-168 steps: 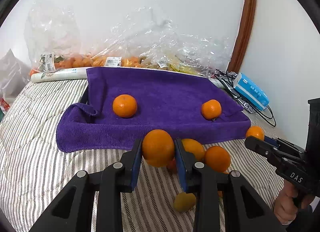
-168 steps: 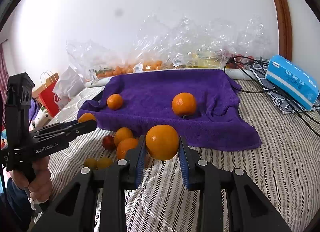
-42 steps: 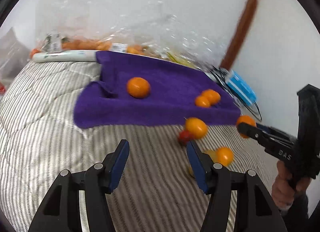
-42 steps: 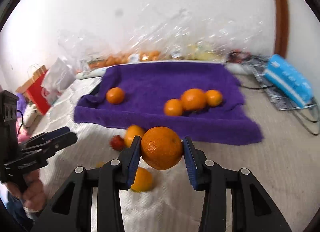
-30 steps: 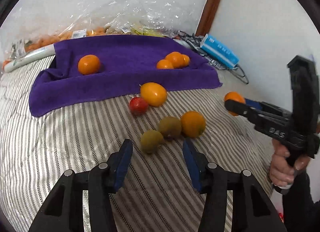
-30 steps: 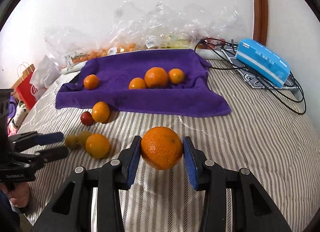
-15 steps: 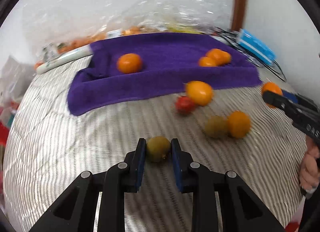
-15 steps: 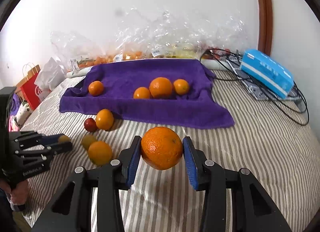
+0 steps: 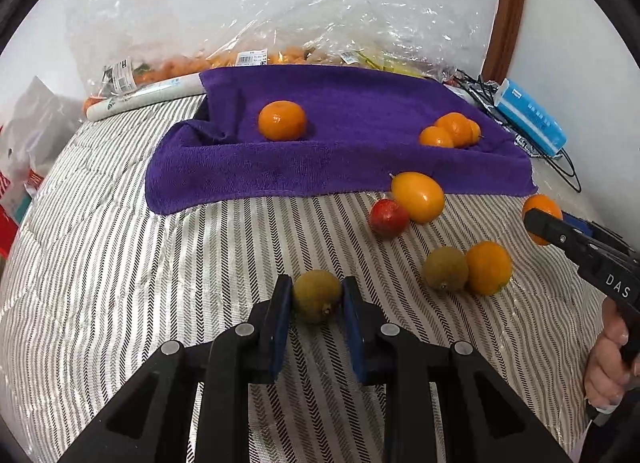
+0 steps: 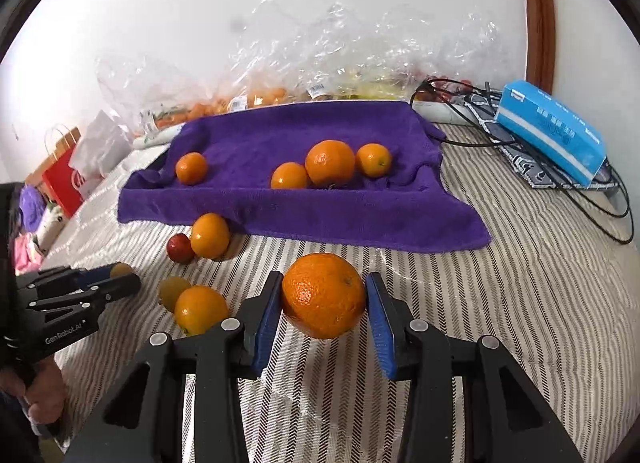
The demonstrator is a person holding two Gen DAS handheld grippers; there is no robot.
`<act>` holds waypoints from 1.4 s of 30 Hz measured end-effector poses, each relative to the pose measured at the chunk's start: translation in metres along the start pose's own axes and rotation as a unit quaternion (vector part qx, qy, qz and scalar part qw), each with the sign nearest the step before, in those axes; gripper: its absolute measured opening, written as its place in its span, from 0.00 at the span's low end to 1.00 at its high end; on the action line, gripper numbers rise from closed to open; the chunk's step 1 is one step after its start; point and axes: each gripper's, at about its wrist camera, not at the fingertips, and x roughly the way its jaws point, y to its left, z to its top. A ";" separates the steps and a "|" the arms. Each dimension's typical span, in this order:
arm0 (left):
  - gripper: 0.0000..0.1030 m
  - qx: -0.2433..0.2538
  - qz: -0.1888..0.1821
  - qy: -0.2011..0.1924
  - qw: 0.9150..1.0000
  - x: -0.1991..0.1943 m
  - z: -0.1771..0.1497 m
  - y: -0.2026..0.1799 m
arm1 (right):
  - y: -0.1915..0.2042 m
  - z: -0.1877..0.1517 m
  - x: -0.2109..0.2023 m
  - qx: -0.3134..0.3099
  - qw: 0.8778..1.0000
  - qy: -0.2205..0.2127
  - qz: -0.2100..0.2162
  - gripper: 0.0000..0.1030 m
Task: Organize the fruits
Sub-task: 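Lift the large orange with the right gripper while the left gripper grasps a green-yellow fruit, then place the orange on the towel with the right gripper while the left carries the green fruit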
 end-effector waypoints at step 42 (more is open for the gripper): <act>0.22 -0.028 -0.025 -0.138 0.990 -0.002 0.110 0.030 | 0.022 0.102 -0.016 -0.051 0.993 -0.110 0.008 0.40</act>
